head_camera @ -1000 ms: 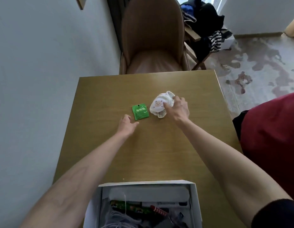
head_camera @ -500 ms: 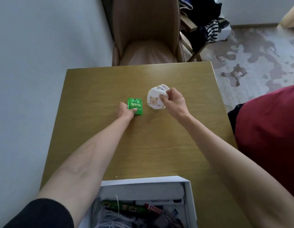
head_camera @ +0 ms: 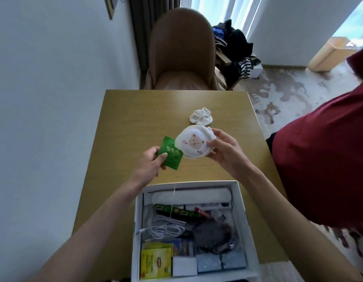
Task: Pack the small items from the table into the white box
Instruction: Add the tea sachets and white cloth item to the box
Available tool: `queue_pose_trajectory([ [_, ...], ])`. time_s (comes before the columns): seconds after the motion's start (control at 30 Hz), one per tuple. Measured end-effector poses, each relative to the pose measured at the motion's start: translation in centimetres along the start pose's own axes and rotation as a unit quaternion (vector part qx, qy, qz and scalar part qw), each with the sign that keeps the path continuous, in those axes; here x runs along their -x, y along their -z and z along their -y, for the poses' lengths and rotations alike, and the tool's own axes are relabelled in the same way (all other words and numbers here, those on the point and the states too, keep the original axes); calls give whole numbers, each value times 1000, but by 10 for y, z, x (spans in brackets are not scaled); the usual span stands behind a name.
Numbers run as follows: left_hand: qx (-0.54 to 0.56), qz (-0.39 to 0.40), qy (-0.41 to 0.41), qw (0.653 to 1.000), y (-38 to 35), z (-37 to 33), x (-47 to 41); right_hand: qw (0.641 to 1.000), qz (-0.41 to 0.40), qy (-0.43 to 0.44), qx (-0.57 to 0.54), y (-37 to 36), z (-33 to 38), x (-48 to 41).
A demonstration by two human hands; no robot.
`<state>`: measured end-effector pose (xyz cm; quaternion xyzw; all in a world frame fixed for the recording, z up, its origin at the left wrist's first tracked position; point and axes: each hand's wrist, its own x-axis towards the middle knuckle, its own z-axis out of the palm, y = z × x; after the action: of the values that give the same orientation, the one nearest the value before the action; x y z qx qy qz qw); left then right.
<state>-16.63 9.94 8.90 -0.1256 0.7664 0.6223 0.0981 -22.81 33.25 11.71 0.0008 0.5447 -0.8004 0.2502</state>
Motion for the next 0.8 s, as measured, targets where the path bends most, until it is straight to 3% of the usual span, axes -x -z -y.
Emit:
queue_pose_trajectory([
  [0.2, -17, -1, -9, 1000, 18, 15, 67, 994, 14, -66, 91, -40, -35, 46],
  [0.6, -258, 139, -103, 951, 34, 36, 147, 982, 23, -137, 130, -31, -56, 126],
  [0.7, -305, 183, -106, 929, 30, 41, 158, 976, 24, -136, 167, -18, -57, 127],
  [0.8, -442, 182, -121, 870, 25, 47, 161, 972, 25, -135, 191, -11, -65, 127],
])
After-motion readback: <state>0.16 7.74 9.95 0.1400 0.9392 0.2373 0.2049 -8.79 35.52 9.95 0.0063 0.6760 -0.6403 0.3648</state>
